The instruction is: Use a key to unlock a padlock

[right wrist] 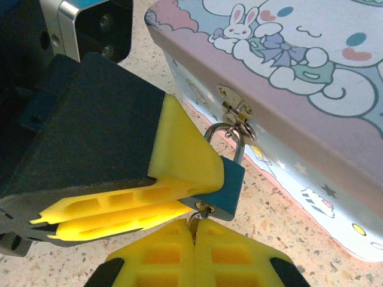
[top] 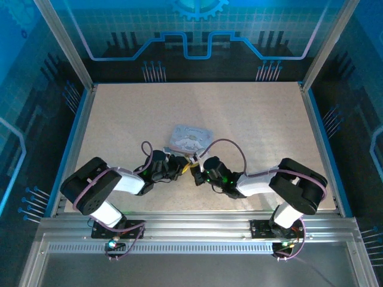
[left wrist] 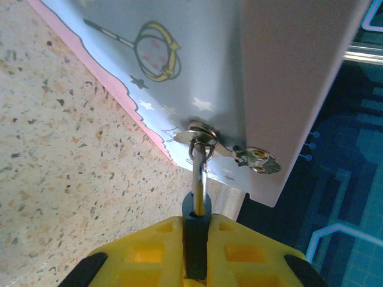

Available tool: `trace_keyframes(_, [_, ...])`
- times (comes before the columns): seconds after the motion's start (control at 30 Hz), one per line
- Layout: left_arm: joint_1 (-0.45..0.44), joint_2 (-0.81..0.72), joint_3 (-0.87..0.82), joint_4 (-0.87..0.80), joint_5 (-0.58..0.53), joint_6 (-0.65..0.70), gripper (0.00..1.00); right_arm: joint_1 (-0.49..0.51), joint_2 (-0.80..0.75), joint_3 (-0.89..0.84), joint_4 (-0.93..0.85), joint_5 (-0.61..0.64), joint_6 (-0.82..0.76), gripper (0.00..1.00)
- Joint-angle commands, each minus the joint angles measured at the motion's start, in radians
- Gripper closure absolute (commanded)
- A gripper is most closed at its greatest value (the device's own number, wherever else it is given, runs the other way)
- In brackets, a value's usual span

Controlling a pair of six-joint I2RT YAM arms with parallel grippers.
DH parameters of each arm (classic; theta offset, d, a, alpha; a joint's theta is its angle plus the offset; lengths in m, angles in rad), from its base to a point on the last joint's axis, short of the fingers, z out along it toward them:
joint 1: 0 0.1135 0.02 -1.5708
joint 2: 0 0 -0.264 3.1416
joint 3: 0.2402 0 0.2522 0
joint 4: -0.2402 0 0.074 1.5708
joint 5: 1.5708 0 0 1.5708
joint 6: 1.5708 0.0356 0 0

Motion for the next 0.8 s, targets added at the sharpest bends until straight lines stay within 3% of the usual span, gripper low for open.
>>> trace_keyframes(0.0, [-0.022, 0.019, 0.01, 0.027, 0.027, -0.005, 0.86, -0.01, -0.034, 0.005, 0.122, -0.057, 0.094, 1.0])
trace_keyframes(0.4, [-0.024, 0.022, 0.009, 0.028, 0.025, -0.005, 0.85, -0.022, -0.027, -0.004, 0.143, -0.075, 0.151, 1.0])
trace_keyframes(0.77, [-0.023, 0.012, 0.005, 0.022, 0.019, -0.003, 0.75, -0.021, -0.021, -0.006, 0.125, -0.067, 0.162, 1.0])
